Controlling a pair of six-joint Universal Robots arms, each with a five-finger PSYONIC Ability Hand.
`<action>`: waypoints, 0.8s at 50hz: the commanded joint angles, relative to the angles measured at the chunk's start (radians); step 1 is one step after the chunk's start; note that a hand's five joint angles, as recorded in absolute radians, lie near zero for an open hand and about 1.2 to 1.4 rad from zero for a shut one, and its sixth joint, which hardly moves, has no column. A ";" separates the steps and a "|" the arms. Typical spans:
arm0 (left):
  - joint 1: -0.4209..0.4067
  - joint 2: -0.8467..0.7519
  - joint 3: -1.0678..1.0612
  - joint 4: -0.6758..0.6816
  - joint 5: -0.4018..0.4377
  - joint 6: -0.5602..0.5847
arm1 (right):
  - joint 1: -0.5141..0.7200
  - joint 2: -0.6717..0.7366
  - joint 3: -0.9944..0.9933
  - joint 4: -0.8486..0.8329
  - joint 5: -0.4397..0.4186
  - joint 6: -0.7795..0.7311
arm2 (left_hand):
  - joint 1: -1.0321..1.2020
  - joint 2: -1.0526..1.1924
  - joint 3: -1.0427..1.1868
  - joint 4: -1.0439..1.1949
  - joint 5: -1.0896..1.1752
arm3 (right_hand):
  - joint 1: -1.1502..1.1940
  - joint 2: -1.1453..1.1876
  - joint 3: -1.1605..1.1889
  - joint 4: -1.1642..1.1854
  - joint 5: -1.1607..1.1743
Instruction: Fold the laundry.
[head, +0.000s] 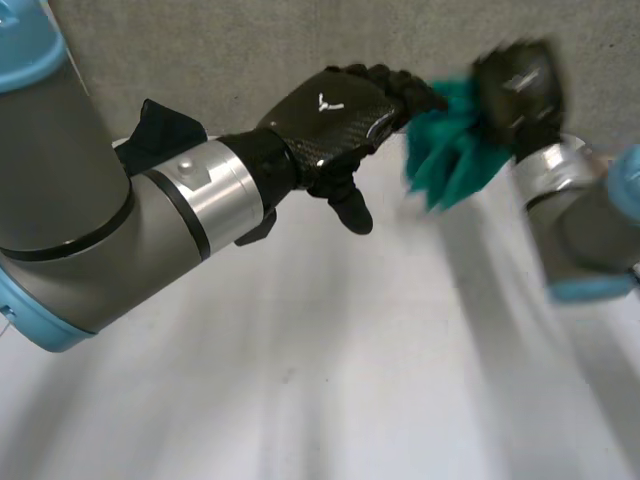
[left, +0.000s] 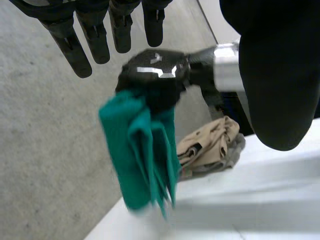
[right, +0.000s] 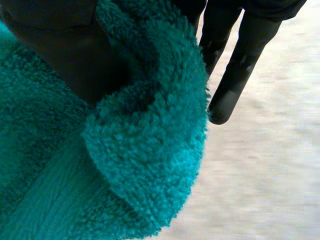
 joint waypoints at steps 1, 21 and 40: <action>-0.002 0.012 0.002 0.014 0.001 -0.048 | -0.285 0.030 -0.181 -0.042 -0.038 0.152 | 0.001 -0.017 -0.021 -0.010 -0.035 | 0.333 0.230 0.221 0.200 0.290; -0.011 -0.028 -0.039 0.015 0.001 -0.054 | -0.667 0.623 -0.415 0.016 -0.567 0.185 | 0.001 -0.017 -0.021 -0.010 -0.035 | 0.333 0.230 0.221 0.200 0.290; -0.017 -0.025 -0.030 0.017 0.001 -0.054 | -0.654 0.374 -0.442 -0.131 -0.577 0.379 | 0.001 -0.017 -0.021 -0.010 -0.035 | 0.333 0.230 0.221 0.200 0.290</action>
